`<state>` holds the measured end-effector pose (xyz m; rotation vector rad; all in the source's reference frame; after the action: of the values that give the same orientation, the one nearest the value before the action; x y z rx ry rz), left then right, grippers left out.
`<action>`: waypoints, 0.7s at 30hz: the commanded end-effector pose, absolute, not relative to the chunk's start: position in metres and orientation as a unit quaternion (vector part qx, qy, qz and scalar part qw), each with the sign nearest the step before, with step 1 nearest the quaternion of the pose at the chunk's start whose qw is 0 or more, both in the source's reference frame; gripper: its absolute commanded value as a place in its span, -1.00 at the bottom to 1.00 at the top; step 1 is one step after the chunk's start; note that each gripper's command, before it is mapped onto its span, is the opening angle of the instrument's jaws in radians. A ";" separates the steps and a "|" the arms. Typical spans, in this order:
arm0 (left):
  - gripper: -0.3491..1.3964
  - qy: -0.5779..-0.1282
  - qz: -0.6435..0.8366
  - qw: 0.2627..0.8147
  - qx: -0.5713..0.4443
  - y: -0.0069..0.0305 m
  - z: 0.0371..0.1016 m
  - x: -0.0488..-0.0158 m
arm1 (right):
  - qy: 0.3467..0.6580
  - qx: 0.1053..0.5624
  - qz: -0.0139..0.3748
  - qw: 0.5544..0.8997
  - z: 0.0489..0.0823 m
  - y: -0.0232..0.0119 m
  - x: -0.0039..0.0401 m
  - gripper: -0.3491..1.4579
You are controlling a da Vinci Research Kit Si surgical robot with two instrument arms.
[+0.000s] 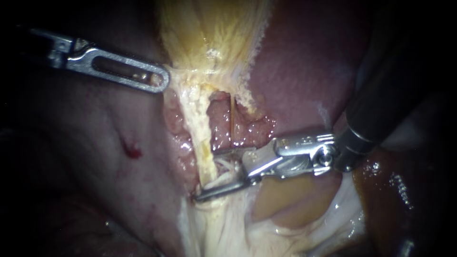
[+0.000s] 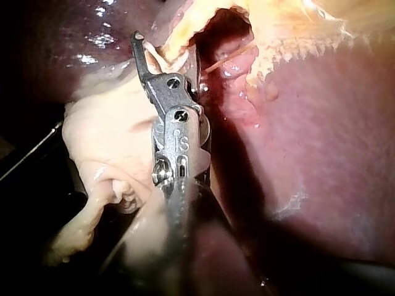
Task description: Clipping first clip left tube
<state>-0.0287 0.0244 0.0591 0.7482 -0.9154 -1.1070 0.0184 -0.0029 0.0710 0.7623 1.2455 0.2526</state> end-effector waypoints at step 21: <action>-1.00 -0.409 -0.495 0.690 0.334 0.0246 0.0594 -0.0289 | 0.595 0.372 0.107 0.704 0.0696 -0.0036 0.0206 -0.06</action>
<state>-0.0289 0.0246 0.0594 0.7475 -0.9151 -1.1075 0.0206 -0.0037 0.0696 0.8315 1.3273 0.2326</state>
